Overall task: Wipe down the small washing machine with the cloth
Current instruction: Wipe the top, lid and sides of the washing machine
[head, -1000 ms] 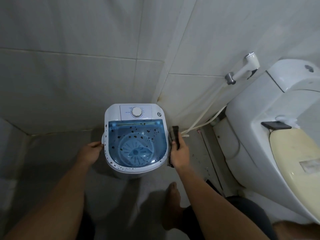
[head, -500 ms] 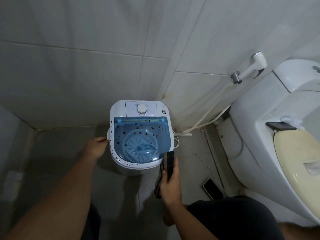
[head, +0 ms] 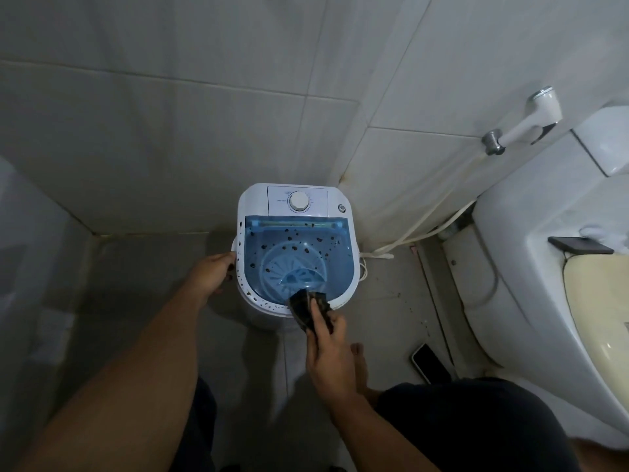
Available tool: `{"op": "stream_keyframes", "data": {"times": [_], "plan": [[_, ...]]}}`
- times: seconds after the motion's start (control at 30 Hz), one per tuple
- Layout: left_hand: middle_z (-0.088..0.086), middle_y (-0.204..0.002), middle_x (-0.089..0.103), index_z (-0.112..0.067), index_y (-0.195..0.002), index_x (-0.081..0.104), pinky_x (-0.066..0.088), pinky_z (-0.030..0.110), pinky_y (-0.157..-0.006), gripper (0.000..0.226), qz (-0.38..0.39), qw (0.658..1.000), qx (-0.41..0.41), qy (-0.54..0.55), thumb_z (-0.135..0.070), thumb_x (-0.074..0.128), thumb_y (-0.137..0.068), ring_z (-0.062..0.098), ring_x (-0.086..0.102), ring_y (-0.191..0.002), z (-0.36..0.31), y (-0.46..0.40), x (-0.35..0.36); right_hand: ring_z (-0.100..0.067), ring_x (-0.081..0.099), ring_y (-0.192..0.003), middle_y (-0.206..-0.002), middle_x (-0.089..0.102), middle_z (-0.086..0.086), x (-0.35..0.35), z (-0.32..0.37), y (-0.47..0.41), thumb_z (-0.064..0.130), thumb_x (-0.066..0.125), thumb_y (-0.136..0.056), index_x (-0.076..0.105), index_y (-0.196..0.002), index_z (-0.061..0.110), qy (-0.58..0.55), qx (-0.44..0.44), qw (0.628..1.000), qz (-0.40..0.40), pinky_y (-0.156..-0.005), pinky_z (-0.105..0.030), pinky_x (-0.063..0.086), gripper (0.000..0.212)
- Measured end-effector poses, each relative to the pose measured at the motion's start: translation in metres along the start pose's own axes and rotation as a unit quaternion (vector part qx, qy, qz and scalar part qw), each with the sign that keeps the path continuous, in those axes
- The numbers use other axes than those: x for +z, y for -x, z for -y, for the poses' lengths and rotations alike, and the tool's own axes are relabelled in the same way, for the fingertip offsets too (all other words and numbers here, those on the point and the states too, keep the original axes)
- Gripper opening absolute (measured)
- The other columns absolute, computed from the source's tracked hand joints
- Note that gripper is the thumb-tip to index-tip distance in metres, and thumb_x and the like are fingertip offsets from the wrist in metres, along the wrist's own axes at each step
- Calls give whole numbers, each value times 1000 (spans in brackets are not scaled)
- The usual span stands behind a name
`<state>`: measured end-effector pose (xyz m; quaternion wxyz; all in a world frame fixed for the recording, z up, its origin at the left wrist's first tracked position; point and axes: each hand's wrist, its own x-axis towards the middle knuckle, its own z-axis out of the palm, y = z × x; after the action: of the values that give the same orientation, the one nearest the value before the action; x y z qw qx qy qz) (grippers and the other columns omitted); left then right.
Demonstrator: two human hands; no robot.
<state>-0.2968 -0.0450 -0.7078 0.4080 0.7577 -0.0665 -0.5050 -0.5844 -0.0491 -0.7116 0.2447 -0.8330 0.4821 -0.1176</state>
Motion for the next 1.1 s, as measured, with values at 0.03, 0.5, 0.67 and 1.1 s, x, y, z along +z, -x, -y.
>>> {"op": "stream_keyframes", "data": {"times": [0.03,0.5,0.67,1.1], "plan": [[0,-117,71,-29,-121,68,49,50,-100,39,-1,1000,-3,5,-47,58,-88,20,66,-103,-1,1,0,-21,58,-112,-141,38,-4,-2,-1,0,31,47,-103,15,-155,50,-4,-14,1000,-4,-89,-33,52,64],[1,-113,72,-25,-106,68,48,49,-100,32,12,999,-9,40,-50,56,-90,22,67,-103,-6,11,-1,-32,60,-111,-132,50,-16,14,1,-6,16,60,-95,41,-153,32,20,-22,1000,-6,-88,-45,57,62],[0,-108,73,-20,-110,69,48,49,-101,43,21,997,-43,66,-55,54,-91,20,67,-104,-4,6,-3,-34,59,-105,-128,51,-16,26,26,-8,20,50,-92,41,-153,30,66,-69,995,29,-81,-45,57,62],[1,-114,71,-24,-112,68,46,47,-102,47,66,992,-55,97,-61,46,-92,20,64,-107,-6,9,-9,-27,55,-112,-138,47,-12,1,4,-7,16,59,-95,24,-157,44,114,-91,987,74,-88,-40,55,76]]}}
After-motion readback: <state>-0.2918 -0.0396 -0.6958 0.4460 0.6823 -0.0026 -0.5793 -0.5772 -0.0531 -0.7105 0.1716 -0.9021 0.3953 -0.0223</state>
